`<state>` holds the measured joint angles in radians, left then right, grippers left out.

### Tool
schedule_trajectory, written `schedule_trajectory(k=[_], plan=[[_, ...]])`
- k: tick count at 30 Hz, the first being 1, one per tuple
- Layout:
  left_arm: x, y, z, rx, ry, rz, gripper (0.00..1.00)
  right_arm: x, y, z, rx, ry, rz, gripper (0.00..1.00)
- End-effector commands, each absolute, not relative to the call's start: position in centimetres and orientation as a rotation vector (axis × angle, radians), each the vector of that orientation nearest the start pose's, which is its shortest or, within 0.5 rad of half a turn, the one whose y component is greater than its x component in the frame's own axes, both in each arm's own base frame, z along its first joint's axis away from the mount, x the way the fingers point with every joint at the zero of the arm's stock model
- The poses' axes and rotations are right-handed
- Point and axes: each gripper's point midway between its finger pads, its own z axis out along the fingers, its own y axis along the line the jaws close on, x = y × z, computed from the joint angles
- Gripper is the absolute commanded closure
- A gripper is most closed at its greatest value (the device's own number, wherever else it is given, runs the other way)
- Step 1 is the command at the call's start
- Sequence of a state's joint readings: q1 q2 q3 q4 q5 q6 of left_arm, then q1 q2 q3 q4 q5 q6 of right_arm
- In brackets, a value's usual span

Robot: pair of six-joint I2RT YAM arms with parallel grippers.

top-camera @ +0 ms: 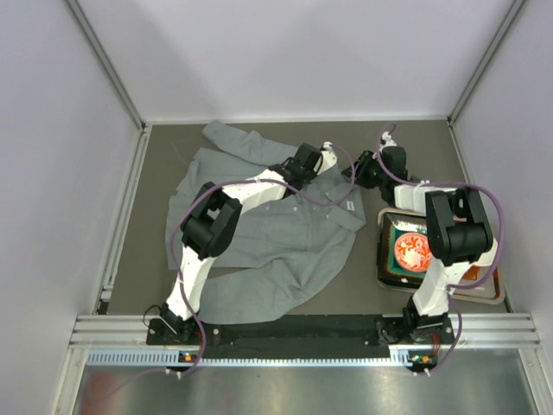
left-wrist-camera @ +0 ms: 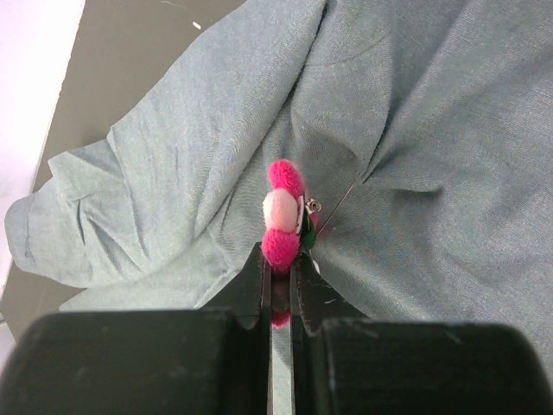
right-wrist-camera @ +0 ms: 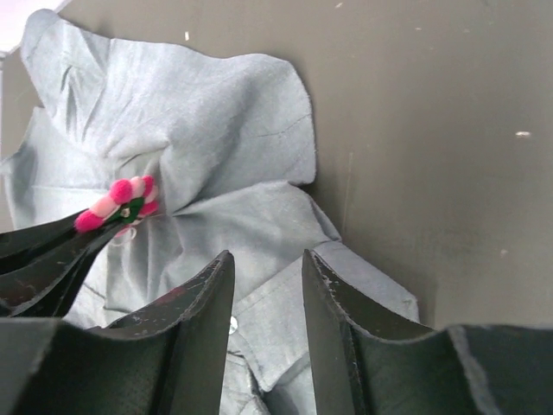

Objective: Remove the brooch from the garment
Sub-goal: Remove the brooch from the flattened clothing, then pass from the left arm to the right

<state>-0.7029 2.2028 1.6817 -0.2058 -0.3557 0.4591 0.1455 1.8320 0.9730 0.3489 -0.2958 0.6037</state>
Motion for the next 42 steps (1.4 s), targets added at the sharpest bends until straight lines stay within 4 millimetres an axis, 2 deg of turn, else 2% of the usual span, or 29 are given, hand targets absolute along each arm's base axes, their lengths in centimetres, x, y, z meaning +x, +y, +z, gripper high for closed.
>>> schedule_trajectory(k=[1,4,6,8,12,15,16,18,19,21,22,23,24,25,26,27,28,29,30,31,32,33,34,35,36,37,39,40,42], plan=[[48.6,-30.7,11.3,1.021,1.936,0.271,1.00,47.4,16.7,10.8,0.225,2.040,0.923,0.64],[48.6,-30.5,11.8,0.970,1.954,0.256,1.00,47.7,19.3,9.9,0.176,2.076,0.982,0.68],[48.4,-30.3,12.2,0.920,1.969,0.248,1.00,47.8,21.0,8.6,0.149,2.133,0.981,0.68],[48.2,-30.1,12.4,0.892,1.990,0.240,1.00,48.0,21.4,7.5,0.149,2.170,0.943,0.69],[47.7,-29.7,12.2,0.888,2.021,0.245,1.00,48.7,19.9,5.7,0.242,2.231,0.816,0.69],[47.2,-28.8,11.8,0.915,2.046,0.288,1.00,48.6,17.4,3.9,0.337,2.296,0.628,0.68],[47.3,-28.8,12.0,0.909,2.051,0.290,1.00,48.1,16.2,2.7,0.384,2.339,0.539,0.68],[46.9,-28.6,12.5,0.880,2.079,0.270,1.00,47.9,15.1,2.0,0.413,2.359,0.463,0.68],[46.7,-28.3,13.2,0.861,2.110,0.256,1.00,47.9,14.4,2.2,0.410,2.352,0.408,0.68],[46.1,-28.7,14.7,0.756,2.161,0.124,1.00,47.6,13.2,2.5,0.424,2.336,0.337,0.67],[45.4,-29.1,15.1,0.757,2.196,0.019,1.00,47.7,13.0,3.4,0.386,2.322,0.328,0.67],[44.7,-29.4,16.9,0.688,2.198,-0.067,1.00,47.8,13.2,5.7,0.365,2.279,0.348,0.66],[44.2,-29.5,17.6,0.670,2.207,-0.134,1.00,47.6,13.4,7.0,0.353,2.258,0.374,0.65],[43.8,-29.1,17.8,0.667,2.225,-0.206,1.00,47.1,14.6,8.5,0.302,2.250,0.459,0.65],[42.3,-30.0,19.4,0.621,2.240,-0.391,1.00,46.5,15.2,11.4,0.265,2.206,0.522,0.64],[41.5,-30.2,20.0,0.601,2.252,-0.494,1.00,45.4,15.8,12.2,0.244,2.224,0.568,0.64],[41.3,-28.8,19.4,0.548,2.292,-0.568,1.00,44.2,17.1,13.4,0.182,2.229,0.668,0.63],[39.6,-30.0,21.1,0.534,2.278,-0.788,1.00,42.8,17.6,13.8,0.155,2.237,0.717,0.62],[39.0,-29.8,21.5,0.518,2.283,-0.875,1.00,41.3,17.8,15.6,0.121,2.219,0.760,0.61],[38.7,-28.8,20.9,0.477,2.307,-0.949,1.00,39.7,18.6,16.4,0.066,2.222,0.831,0.60],[37.7,-29.0,22.1,0.447,2.294,-1.063,1.00,38.0,18.7,15.9,0.036,2.248,0.856,0.59],[36.8,-29.6,23.3,0.475,2.253,-1.188,1.00,36.3,19.1,17.6,-0.046,2.207,0.879,0.58],[35.9,-29.4,23.0,0.468,2.259,-1.268,1.00,34.5,19.9,18.1,-0.114,2.203,0.949,0.57],[35.2,-29.5,23.8,0.439,2.252,-1.347,1.00,32.7,20.0,17.2,-0.144,2.223,0.985,0.57],[34.5,-29.9,25.0,0.477,2.197,-1.439,1.00,31.3,20.2,18.8,-0.191,2.174,1.021,0.56],[33.8,-29.8,24.6,0.467,2.205,-1.498,1.00,30.0,20.7,19.0,-0.232,2.165,1.074,0.55],[32.7,-30.1,25.8,0.460,2.174,-1.621,1.00,28.3,20.9,18.8,-0.281,2.156,1.093,0.54],[31.8,-30.3,26.3,0.521,2.118,-1.695,1.00,27.2,21.5,19.2,-0.340,2.134,1.129,0.54],[30.7,-30.3,27.0,0.528,2.103,-1.776,1.00,26.1,22.2,18.7,-0.406,2.111,1.186,0.55]])
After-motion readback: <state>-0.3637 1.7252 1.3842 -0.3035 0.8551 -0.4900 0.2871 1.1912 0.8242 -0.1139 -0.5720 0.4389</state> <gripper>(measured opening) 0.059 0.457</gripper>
